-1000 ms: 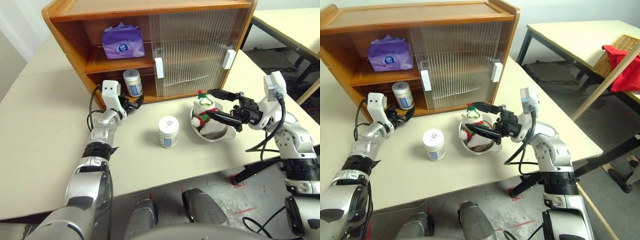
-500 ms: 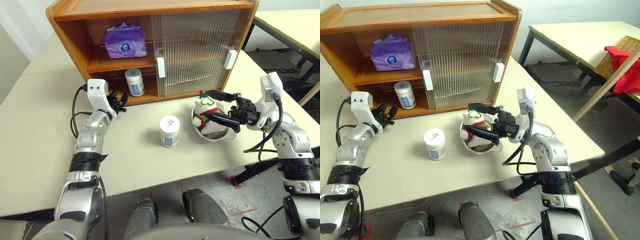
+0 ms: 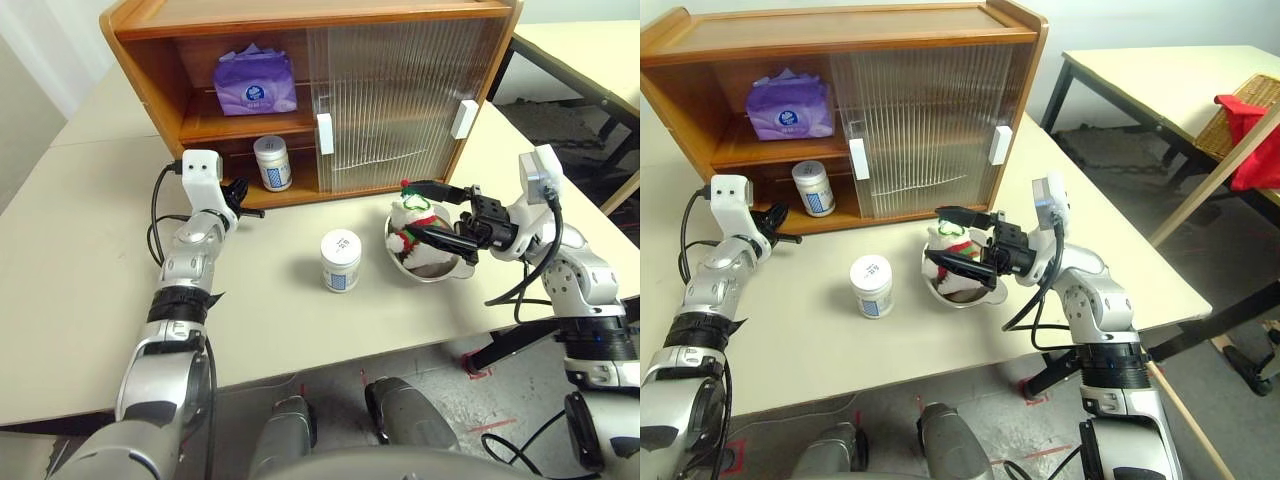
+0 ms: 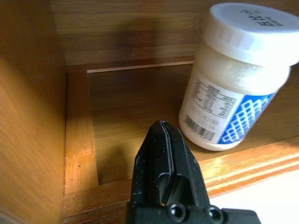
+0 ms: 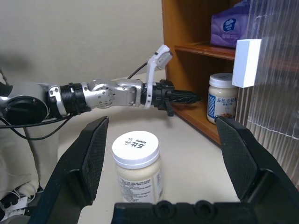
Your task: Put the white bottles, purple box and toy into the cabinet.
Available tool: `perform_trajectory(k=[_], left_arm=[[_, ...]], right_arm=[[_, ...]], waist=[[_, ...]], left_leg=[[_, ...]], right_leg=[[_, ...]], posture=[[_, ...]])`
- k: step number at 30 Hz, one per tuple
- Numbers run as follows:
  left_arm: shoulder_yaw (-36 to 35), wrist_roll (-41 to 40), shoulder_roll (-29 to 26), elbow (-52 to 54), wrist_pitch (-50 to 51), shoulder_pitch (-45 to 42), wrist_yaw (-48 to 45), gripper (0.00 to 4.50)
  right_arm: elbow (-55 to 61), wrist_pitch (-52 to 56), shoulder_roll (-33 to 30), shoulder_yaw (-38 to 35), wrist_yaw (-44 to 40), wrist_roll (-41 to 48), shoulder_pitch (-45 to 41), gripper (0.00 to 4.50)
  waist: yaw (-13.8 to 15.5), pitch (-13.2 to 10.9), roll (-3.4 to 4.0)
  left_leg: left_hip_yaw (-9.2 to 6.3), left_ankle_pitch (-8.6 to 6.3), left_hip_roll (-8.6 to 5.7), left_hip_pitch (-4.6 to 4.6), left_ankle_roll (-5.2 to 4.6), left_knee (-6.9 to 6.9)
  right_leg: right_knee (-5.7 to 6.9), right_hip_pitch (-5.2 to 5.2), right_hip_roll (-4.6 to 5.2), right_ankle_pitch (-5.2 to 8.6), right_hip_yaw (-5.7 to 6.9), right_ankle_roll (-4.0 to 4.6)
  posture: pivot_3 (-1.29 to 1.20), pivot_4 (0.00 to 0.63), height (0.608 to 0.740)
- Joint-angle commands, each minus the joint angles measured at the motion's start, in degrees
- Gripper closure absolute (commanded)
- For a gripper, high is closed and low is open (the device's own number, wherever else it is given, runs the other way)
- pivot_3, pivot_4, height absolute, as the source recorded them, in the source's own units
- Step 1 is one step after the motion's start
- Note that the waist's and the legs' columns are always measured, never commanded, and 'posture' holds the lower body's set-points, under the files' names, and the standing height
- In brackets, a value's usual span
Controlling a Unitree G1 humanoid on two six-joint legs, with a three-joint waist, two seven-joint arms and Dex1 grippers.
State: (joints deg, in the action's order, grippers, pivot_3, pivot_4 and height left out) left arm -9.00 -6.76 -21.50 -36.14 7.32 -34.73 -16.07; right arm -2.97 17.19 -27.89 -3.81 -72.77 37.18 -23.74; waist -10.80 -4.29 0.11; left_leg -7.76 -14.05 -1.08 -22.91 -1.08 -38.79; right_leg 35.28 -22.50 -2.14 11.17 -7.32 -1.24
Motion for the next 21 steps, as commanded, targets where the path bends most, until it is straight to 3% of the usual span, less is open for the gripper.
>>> perform_trajectory(k=[1, 10, 21], left_arm=[[1.81, 2.66, -0.67, -3.25, -1.98, -2.60, 0.31, 4.47], [4.48, 6.09, -1.16, -5.30, -2.86, -4.42, 0.19, 4.47], [6.49, 8.49, -1.18, 3.48, 0.39, -0.19, 0.30, 4.47]], right_arm=[[0.24, -0.28, -0.38, -0.06, 0.04, -0.46, 0.02, 0.00], [0.57, -0.32, -0.36, -0.15, 0.17, -0.37, 0.33, 0.00], [-0.39, -0.81, 0.20, 0.30, 0.00, -0.68, -0.41, 0.00]], waist=[[0.12, 0.00, 0.00], [1.05, 0.00, 0.00], [1.53, 0.00, 0.00]], left_leg=[[-0.03, 0.04, 0.01, 0.00, 0.03, 0.01], [-0.50, 0.17, -0.11, -0.15, 0.14, 0.07], [-0.60, 0.15, -0.26, -0.35, 0.18, 0.16]], right_leg=[[0.00, 0.00, 0.00, 0.08, 0.02, -0.13], [0.01, -0.03, -0.01, 0.16, 0.10, -0.26], [-0.10, -0.13, -0.02, -0.06, 0.13, 0.11]], posture=[[-0.27, 0.073, 0.740], [-0.27, 0.072, 0.740], [-0.26, 0.069, 0.740]])
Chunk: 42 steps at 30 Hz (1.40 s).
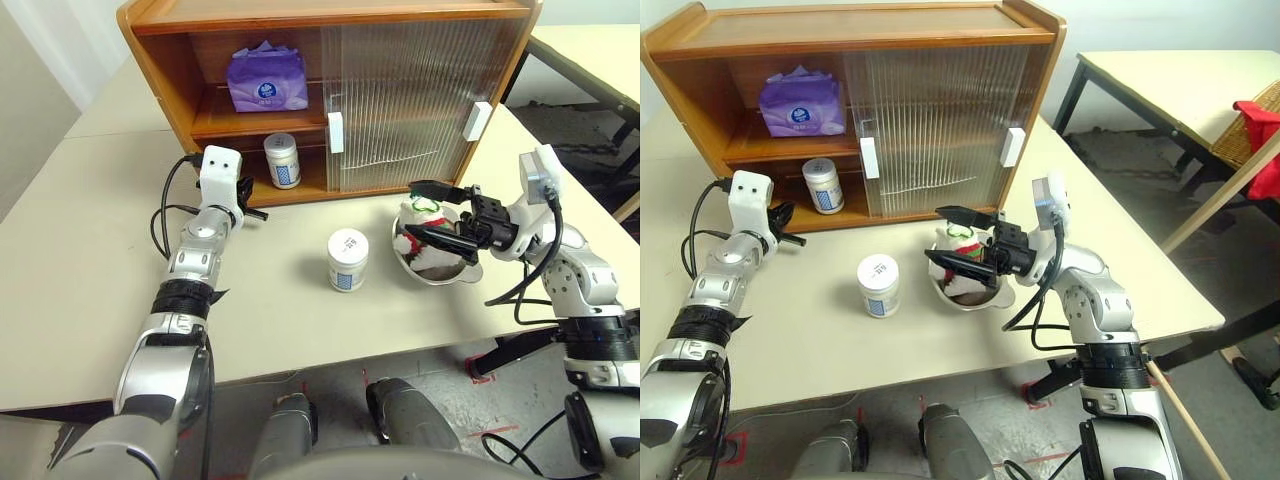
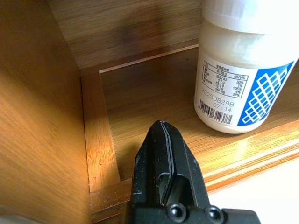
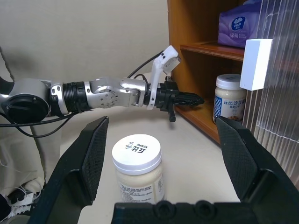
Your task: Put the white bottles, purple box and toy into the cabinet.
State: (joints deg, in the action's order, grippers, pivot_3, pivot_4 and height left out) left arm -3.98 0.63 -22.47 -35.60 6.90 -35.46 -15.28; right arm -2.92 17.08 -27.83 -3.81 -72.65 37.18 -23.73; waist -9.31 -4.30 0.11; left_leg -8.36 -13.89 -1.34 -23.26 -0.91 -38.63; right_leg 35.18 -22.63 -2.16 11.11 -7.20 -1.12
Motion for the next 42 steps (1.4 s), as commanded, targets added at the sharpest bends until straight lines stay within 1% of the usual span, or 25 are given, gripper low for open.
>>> perform_trajectory(k=[1, 12, 24, 31, 42], left_arm=[[1.67, 1.30, -0.17, 3.62, 1.10, 0.61, -0.51, 4.47], [4.17, 3.87, -1.20, 4.56, 1.54, 0.19, -1.69, 4.47], [5.69, 6.57, -4.07, -1.67, -1.14, -3.80, -2.00, 4.47], [6.65, 8.27, -4.70, -7.76, -3.81, -6.65, -2.04, 4.47], [8.06, 10.76, -5.70, -18.45, -8.53, -11.91, -0.45, 4.47]], right_arm=[[-0.52, -0.74, 0.20, 0.38, -0.17, -0.73, -0.51, 0.00], [-0.35, -0.98, 0.78, 0.38, 0.16, -0.80, -0.17, 0.00], [-0.82, -1.54, 0.10, -0.20, 0.02, -0.77, 0.06, 0.00], [-0.33, -1.57, -0.09, -0.40, 0.38, -0.62, 0.31, 0.00], [0.36, -1.41, -0.32, -0.59, 1.05, -0.37, 0.77, 0.00]], waist=[[0.08, 0.00, 0.00], [-0.20, 0.00, 0.00], [-0.80, 0.00, 0.00], [-1.31, 0.01, 0.00], [-3.05, 0.01, -0.01]], left_leg=[[-0.02, 0.00, -0.02, -0.03, 0.00, 0.00], [-0.03, -0.02, -0.01, -0.02, 0.03, 0.00], [-0.04, -0.03, 0.01, -0.01, 0.04, 0.01], [-0.04, -0.02, 0.01, -0.01, 0.02, 0.00], [-0.03, 0.00, -0.04, -0.02, -0.01, -0.02]], right_leg=[[-0.01, -0.02, 0.00, 0.01, 0.00, 0.00], [0.00, -0.05, 0.00, -0.01, -0.01, 0.02], [0.00, -0.08, -0.01, -0.01, -0.02, 0.03], [0.00, -0.08, -0.01, -0.01, -0.01, 0.03], [0.00, -0.06, -0.02, -0.01, 0.02, 0.00]], posture=[[-0.26, 0.069, 0.740], [-0.27, 0.062, 0.740], [-0.29, 0.055, 0.740], [-0.30, 0.050, 0.740], [-0.31, 0.049, 0.740]])
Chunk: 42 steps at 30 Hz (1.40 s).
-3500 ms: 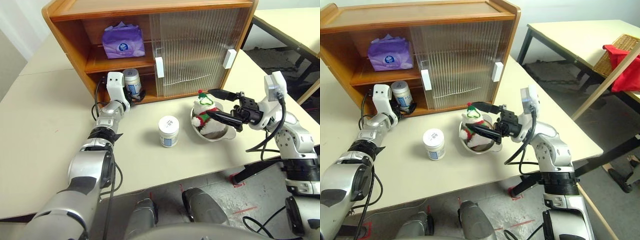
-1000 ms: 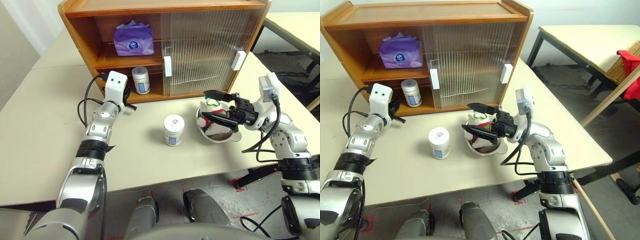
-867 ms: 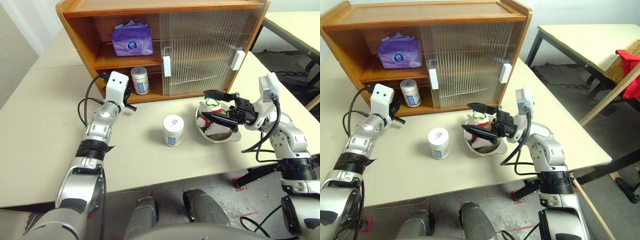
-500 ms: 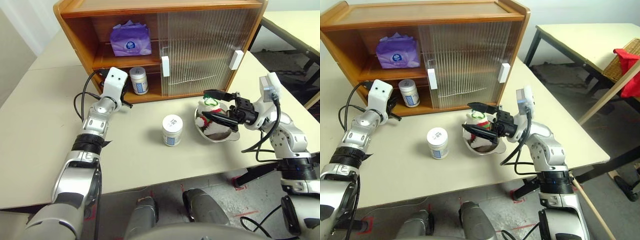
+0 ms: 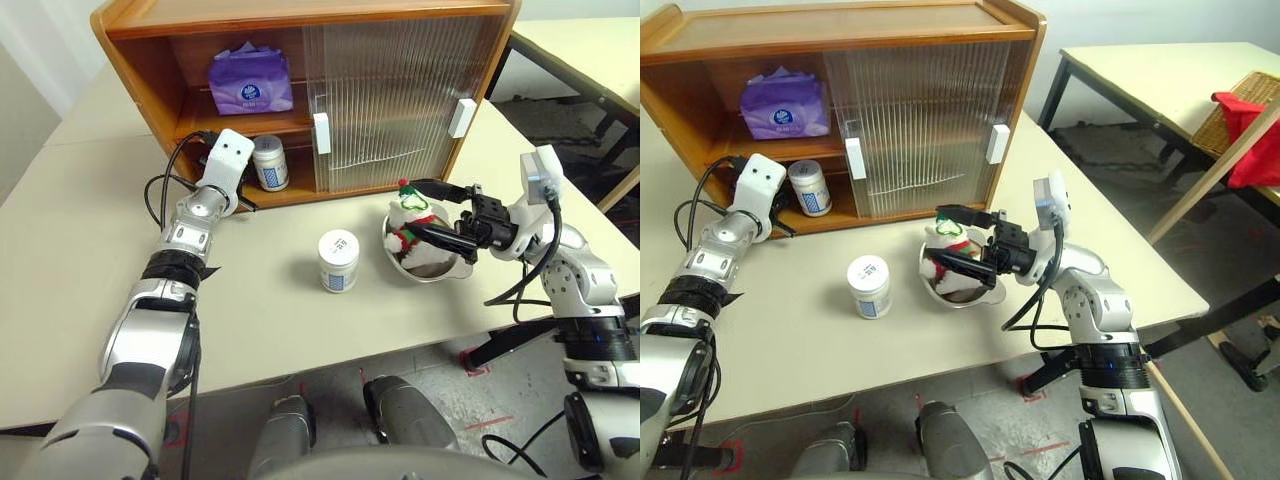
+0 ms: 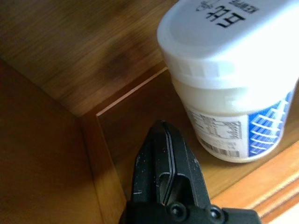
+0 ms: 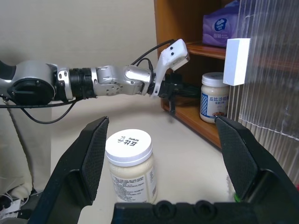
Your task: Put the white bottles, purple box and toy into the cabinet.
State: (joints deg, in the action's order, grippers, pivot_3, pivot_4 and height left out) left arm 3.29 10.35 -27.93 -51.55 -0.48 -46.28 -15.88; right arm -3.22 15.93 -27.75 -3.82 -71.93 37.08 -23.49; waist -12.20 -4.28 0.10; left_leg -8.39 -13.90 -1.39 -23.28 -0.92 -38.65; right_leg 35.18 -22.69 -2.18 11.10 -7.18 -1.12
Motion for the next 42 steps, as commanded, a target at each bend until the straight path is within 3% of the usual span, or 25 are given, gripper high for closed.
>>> perform_trajectory(k=[1, 10, 42], left_arm=[[0.88, 1.18, -0.19, -3.28, -1.59, -1.39, 0.18, 4.47], [1.37, 1.31, 0.95, -8.55, -4.99, -3.99, -0.72, 4.47], [1.01, -0.42, 5.61, -12.52, -7.78, -8.25, -1.15, 4.47]], right_arm=[[0.71, -0.29, -0.42, -0.61, 0.38, -0.28, 0.55, 0.00], [1.82, -0.28, -0.73, -0.91, 1.11, -0.12, 1.43, 0.00], [2.98, 0.08, -1.12, -1.02, 2.10, 0.36, 2.11, 0.00]], waist=[[-0.27, 0.00, 0.00], [-0.79, 0.01, -0.01], [-4.26, 0.01, -0.02]], left_leg=[[0.00, 0.00, -0.02, 0.00, 0.00, -0.01], [-0.02, 0.13, -0.26, 0.01, -0.16, -0.11], [0.89, 0.19, -0.39, -0.01, -0.24, -0.19]], right_leg=[[0.00, 0.01, 0.00, 0.00, 0.01, -0.01], [0.04, 0.11, 0.02, 0.21, 0.01, -0.54], [0.03, 0.15, -0.02, 0.24, 0.16, -0.98]], posture=[[-0.32, 0.048, 0.740], [-0.33, 0.047, 0.740], [-0.35, 0.047, 0.740]])
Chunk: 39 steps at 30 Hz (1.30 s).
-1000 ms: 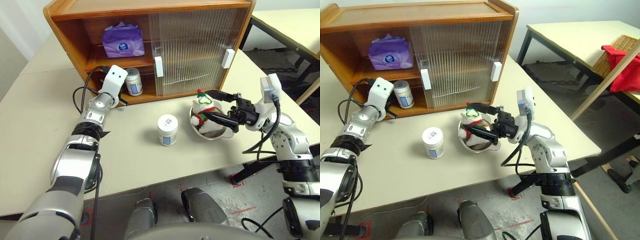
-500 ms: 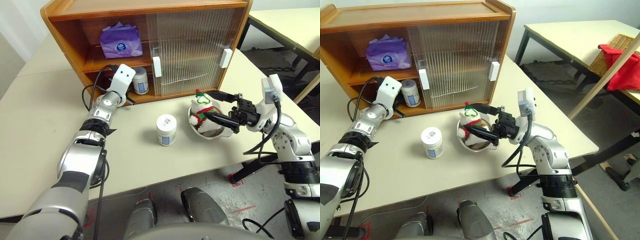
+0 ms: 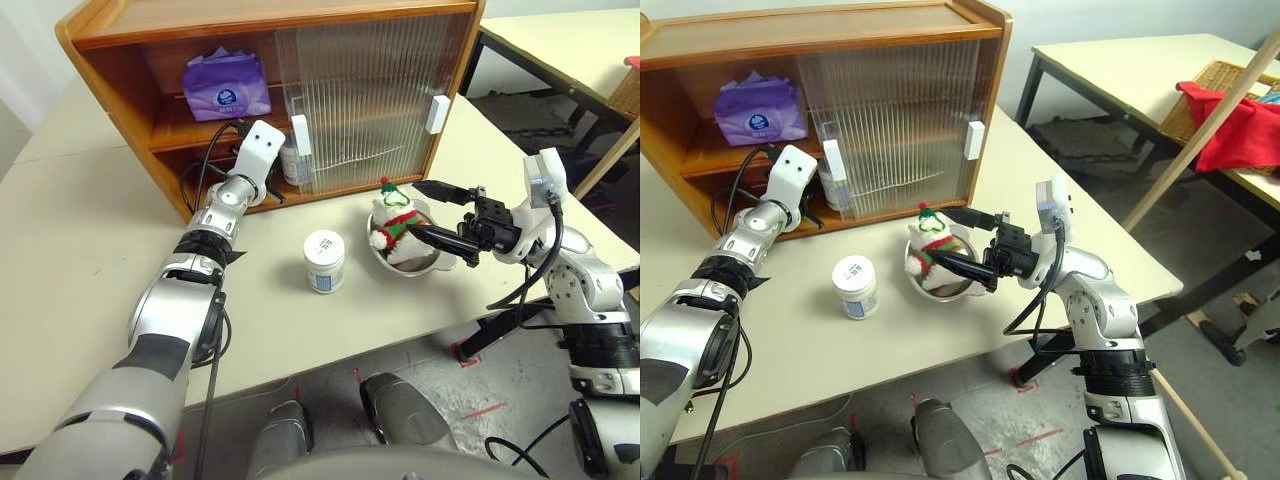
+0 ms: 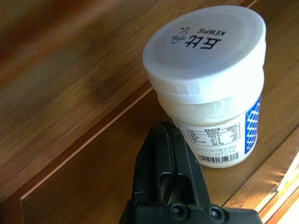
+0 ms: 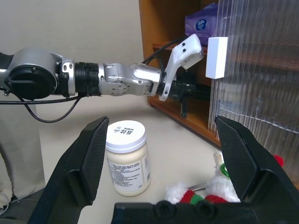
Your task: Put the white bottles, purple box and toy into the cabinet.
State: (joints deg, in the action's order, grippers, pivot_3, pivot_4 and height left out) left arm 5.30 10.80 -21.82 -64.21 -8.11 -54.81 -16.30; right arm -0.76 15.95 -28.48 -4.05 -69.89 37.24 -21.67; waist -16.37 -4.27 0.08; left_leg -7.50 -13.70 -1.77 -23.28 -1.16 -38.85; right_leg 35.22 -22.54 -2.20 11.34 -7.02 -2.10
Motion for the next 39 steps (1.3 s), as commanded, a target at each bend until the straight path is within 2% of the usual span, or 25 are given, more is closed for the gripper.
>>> perform_trajectory(k=[1, 4, 8, 11, 17, 22, 26, 29, 34, 39], left_arm=[[-1.47, -1.39, -0.75, 0.80, 0.16, 0.94, -0.95, 4.47], [-3.03, -3.16, -1.54, 3.81, 1.35, 3.70, -1.88, 4.47], [-5.35, -5.99, -2.92, 13.13, 5.38, 10.14, -3.42, 4.47], [-7.60, -9.02, -3.70, 24.43, 10.62, 17.05, -4.82, 3.91], [-11.82, -18.76, -3.71, 45.72, 21.56, 29.33, -11.49, 1.80], [-13.35, -27.65, -6.20, 56.16, 20.81, 38.94, -24.15, 0.05], [-15.29, -36.91, -9.90, 61.14, 22.42, 47.39, -37.45, 0.05], [-15.62, -38.95, -12.12, 60.69, 21.02, 50.74, -43.52, 0.05], [-12.79, -39.96, -14.03, 61.31, 23.05, 53.32, -49.17, 0.05], [-9.59, -37.87, -12.48, 60.10, 22.21, 51.96, -48.82, 0.05]], right_arm=[[0.42, 0.04, -0.35, -0.74, 0.06, 0.18, 0.22, 0.00], [0.17, -0.07, -0.27, -0.56, -0.09, 0.11, 0.13, 0.00], [-0.23, -0.21, -0.20, -0.35, -0.41, -0.03, -0.02, 0.00], [-0.40, -0.16, -0.29, -0.25, -0.80, -0.02, -0.13, 0.00], [-0.59, 0.03, -0.61, -0.27, -1.38, 0.00, -0.22, 0.00], [-1.02, 0.07, -1.10, -0.29, -2.16, -0.07, -0.22, 0.00], [-1.67, 0.12, -1.63, 0.41, -3.82, -0.20, -0.70, 0.00], [-2.31, -0.37, -2.07, 1.00, -6.43, -0.05, -1.48, 0.00], [-4.63, -1.18, -3.03, 1.79, -10.11, -1.40, -3.72, 0.00], [-6.74, -1.98, -2.53, 2.21, -10.79, -2.80, -5.43, 0.00]], waist=[[-0.18, 0.00, 0.00], [-0.62, 0.00, 0.00], [-1.12, 0.00, 0.00], [-1.12, 0.01, -0.01], [-0.67, 0.05, -0.08], [-0.11, 0.06, -0.09], [-0.11, 0.13, 0.02], [0.00, 0.18, 0.06], [0.36, 0.68, 0.64], [0.46, 0.75, 0.75]], left_leg=[[0.02, 0.00, 0.00, 0.00, -0.01, 0.00], [0.03, 0.01, 0.00, 0.03, -0.02, 0.00], [0.18, 0.01, -0.01, 0.07, -0.02, 0.01], [0.22, 0.01, -0.02, 0.06, -0.01, -0.01], [0.22, 0.01, -0.06, 0.03, 0.00, -0.09], [-0.11, -0.04, 0.06, 0.14, 0.09, -0.04], [-0.43, -0.17, 0.51, 0.21, 0.34, 0.04], [-0.64, -0.39, 0.62, 0.12, 0.73, 0.03], [-0.80, -0.36, 0.91, -0.50, 0.74, 0.03], [-0.78, -0.25, 1.03, -0.72, 0.61, 0.14]], right_leg=[[0.00, 0.00, 0.00, -0.01, -0.01, -0.02], [0.00, 0.00, 0.00, -0.04, -0.05, -0.06], [0.02, 0.01, -0.05, -0.04, -0.04, -0.06], [0.03, 0.01, -0.08, -0.05, -0.02, -0.05], [0.03, 0.03, -0.07, -0.08, -0.01, 0.00], [0.08, 0.01, -0.03, -0.14, -0.09, 0.12], [0.13, -0.15, 0.03, -0.20, -0.24, 0.30], [0.14, -0.28, 0.10, -0.20, -0.30, 0.55], [0.20, -0.95, 0.05, -0.52, -0.14, 1.20], [0.24, -1.28, -0.03, -0.61, -0.08, 1.53]], posture=[[-0.35, 0.048, 0.740], [-0.34, 0.048, 0.740], [-0.33, 0.049, 0.740], [-0.33, 0.052, 0.740], [-0.32, 0.054, 0.740], [-0.31, 0.059, 0.740], [-0.30, 0.058, 0.740], [-0.30, 0.055, 0.740], [-0.30, 0.056, 0.740], [-0.29, 0.059, 0.740]])
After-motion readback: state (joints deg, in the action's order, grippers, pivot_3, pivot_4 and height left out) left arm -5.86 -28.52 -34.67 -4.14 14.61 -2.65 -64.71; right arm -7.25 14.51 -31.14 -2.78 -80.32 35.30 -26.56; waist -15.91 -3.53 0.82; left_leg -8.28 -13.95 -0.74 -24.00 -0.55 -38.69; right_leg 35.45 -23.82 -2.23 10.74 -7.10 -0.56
